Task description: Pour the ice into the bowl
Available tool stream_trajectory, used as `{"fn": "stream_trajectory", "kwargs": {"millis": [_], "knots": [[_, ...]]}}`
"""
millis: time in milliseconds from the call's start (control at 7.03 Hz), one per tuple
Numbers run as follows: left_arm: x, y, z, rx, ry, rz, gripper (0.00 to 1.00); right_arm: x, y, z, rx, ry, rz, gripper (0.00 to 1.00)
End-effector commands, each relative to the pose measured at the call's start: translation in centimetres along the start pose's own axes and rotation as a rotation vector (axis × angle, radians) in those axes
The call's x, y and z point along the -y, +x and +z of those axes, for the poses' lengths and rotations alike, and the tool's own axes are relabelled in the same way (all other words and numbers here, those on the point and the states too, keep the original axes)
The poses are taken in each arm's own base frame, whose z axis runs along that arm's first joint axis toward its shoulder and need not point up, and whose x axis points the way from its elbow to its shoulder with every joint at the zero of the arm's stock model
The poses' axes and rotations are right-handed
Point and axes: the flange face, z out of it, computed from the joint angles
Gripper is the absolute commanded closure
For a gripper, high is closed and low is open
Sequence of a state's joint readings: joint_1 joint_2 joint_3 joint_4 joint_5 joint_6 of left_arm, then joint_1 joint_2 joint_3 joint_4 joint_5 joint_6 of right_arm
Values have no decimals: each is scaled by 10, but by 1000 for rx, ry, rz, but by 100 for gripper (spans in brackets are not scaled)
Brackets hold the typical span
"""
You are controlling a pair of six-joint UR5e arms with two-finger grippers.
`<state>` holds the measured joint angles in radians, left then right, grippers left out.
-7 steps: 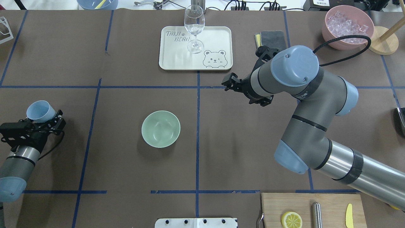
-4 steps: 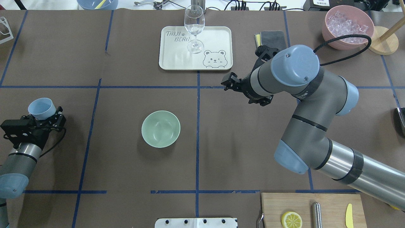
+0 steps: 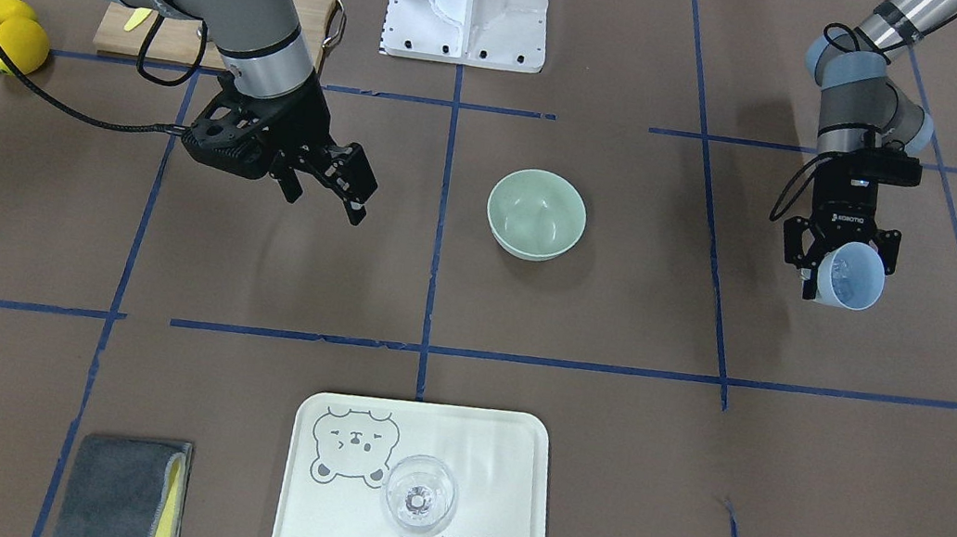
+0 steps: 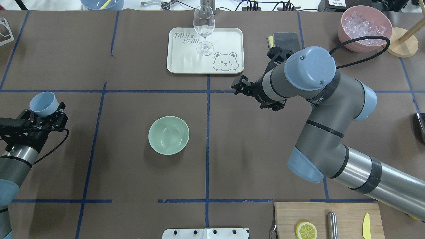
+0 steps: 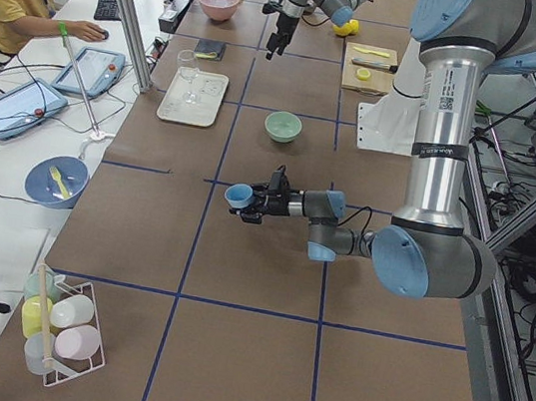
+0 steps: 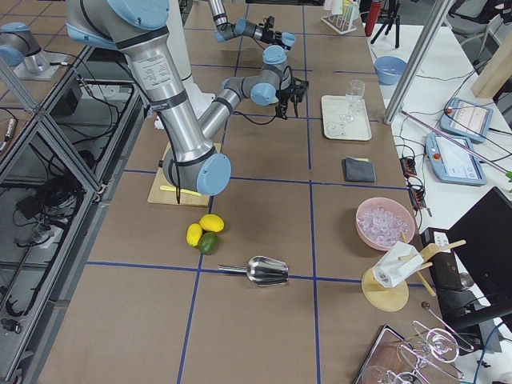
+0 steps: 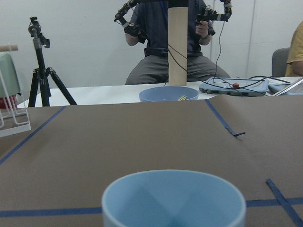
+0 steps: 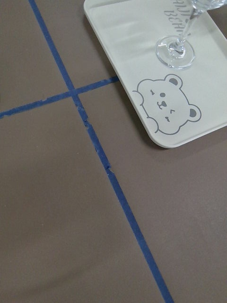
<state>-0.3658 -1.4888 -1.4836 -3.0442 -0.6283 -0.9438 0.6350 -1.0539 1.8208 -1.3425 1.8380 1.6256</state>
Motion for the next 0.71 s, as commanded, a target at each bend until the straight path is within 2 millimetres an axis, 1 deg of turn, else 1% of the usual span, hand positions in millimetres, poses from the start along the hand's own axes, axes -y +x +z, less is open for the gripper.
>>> {"fn": "stream_trajectory", "kwargs": {"millis": [0,142,284,427,569], "knots": [[48,44,-15,-104,18,-18,100,2,1,-3,3,2,2,0],[54,56,-18,-123,19,-33,100,5,1,-5,4,6,6,0],[71,90,-19,-158,39,-23,100,6,2,-6,3,7,5,0],[77,115,-23,-166,26,90,100,8,10,-3,-10,11,11,0],[82,164,-19,-211,3,93,100,12,16,-1,-21,15,15,0]]}}
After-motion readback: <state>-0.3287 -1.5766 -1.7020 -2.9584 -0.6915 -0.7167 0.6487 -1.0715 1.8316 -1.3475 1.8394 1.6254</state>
